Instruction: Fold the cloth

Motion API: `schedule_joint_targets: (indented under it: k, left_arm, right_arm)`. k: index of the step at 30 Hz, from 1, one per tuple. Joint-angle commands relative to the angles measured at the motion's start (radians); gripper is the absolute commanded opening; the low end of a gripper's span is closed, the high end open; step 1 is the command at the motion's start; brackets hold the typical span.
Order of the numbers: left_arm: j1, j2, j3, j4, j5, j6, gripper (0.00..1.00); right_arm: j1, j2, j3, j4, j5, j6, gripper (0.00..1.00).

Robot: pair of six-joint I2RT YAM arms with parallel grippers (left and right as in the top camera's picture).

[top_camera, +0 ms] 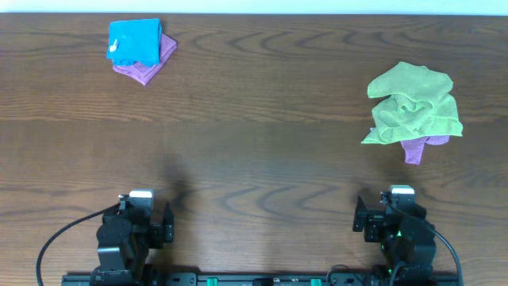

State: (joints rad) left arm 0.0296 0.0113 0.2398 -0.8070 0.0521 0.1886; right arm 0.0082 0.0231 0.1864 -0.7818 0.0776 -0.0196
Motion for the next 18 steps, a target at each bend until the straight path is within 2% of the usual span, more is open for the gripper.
schedule_joint_targets:
  k: [1,15,18]
  left_arm:
    - [-0.004,-0.007,-0.004,-0.005,-0.007,0.017,0.95]
    - [-0.004,-0.007,-0.004,-0.006,-0.007,0.017,0.95]
    - [-0.004,-0.007,-0.004,-0.005,-0.007,0.017,0.95]
  right_arm:
    - [-0.009,-0.014,-0.011,0.0,-0.007,-0.015,0.99]
    - [-0.009,-0.014,-0.011,0.0,-0.007,-0.015,0.99]
    - [-0.009,-0.01,-0.009,0.036,-0.007,0.034,0.99]
